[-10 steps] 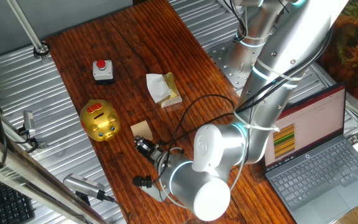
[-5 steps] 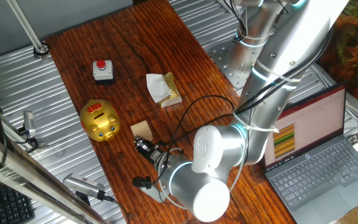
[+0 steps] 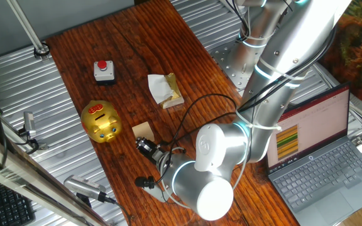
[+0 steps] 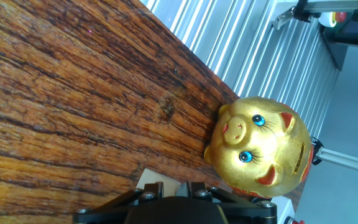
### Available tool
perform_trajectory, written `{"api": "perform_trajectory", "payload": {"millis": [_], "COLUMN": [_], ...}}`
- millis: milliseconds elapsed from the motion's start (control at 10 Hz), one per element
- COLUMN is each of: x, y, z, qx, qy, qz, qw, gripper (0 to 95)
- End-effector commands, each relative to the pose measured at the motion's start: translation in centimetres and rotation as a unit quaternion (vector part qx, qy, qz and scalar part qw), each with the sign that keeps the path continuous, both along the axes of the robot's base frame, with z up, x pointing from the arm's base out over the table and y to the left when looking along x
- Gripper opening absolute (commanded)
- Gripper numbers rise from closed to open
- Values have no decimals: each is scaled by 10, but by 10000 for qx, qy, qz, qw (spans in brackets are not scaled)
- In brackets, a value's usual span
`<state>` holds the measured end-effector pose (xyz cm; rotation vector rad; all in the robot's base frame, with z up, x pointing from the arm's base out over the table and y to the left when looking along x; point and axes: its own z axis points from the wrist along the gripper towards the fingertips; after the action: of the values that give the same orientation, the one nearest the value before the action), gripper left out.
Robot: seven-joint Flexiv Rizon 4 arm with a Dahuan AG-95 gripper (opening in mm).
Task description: Drop coins into a piggy bank
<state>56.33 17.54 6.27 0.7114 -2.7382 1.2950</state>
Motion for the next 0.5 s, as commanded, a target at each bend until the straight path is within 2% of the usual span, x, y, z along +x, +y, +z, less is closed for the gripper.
{"api": "perform_trajectory", "payload": {"millis": [100, 500], "x": [0, 0], "y": [-1, -3], "z": [-1, -1], "qx": [4, -3], "qy": [3, 6], "qz": [23, 74], "qw": [10000, 10000], "gripper": [190, 190]}}
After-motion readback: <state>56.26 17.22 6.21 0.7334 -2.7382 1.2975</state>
